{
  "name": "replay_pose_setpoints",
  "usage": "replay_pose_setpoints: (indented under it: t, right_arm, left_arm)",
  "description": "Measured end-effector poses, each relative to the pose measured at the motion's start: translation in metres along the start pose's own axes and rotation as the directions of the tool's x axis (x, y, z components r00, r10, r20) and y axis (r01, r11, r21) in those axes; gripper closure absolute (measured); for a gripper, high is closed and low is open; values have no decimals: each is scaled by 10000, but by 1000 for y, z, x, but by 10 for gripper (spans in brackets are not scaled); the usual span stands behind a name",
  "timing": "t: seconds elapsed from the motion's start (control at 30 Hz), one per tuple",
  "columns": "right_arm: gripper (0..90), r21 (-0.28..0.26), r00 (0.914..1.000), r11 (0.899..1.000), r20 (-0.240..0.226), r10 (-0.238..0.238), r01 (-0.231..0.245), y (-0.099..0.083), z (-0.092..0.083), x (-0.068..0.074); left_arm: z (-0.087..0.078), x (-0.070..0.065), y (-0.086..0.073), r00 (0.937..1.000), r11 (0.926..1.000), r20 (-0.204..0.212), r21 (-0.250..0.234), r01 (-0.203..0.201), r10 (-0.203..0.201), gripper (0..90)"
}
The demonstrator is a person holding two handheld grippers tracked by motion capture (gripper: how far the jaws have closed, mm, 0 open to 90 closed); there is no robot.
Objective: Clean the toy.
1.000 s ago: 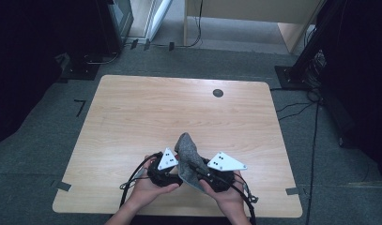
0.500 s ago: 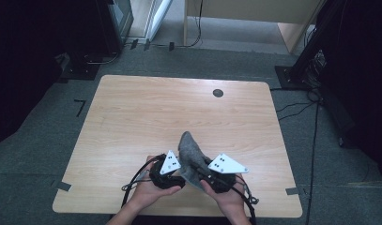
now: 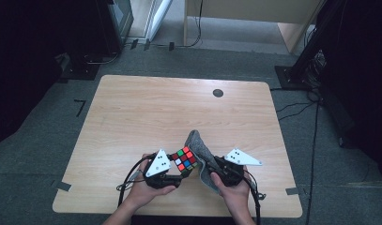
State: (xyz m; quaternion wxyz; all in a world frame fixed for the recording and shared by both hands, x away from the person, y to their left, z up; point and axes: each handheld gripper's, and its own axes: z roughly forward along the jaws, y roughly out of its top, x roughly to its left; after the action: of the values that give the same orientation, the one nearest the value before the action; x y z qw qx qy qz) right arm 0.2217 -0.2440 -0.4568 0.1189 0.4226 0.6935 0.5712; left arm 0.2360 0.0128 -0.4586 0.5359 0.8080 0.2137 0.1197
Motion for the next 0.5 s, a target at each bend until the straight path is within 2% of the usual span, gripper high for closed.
replay_pose_setpoints:
  t: [0.07,0.1,0.17,0.23,0.27,0.3,0.33,0.4,0.5]
  right_arm:
    - [753,442,10000,9990,49,4,-6,-2,2,-4]
    - [753,372,9999,9993,-59,85,-83,-1,1,-3]
    - [752,-59,9999,10000,-140,69,-70,5,-4,2]
    - [751,-722,9981,9974,-616,-50,6,14,-11,9]
    - [751,-916,9973,9957,-713,-162,96,17,-14,13]
    - [751,-940,9977,9953,-610,-285,227,19,-15,16]
    - [751,-904,9982,9956,-527,-292,244,19,-15,17]
    - [752,-702,9987,9974,-490,127,-162,14,-12,12]
    - [752,-62,9985,9987,-220,495,-496,5,-4,1]
  left_arm:
    - [-3,2,1,9999,9996,105,-283,49,-46,348]
    - [-4,3,2,9999,9997,141,-257,14,-10,348]
    - [-1,2,1,9999,9999,47,-74,-98,99,348]
    - [2,-1,-2,9997,9996,14,140,-241,241,348]
    - [3,-3,-2,9996,9996,33,88,-285,285,348]
    - [2,-4,-1,9995,9995,44,-32,-312,312,348]
    - [1,-5,0,9995,9994,63,-154,-306,307,348]
    - [-2,-5,1,9994,9988,104,-347,-335,339,348]
    - [-1,-3,0,9995,9994,126,-194,-292,294,348]
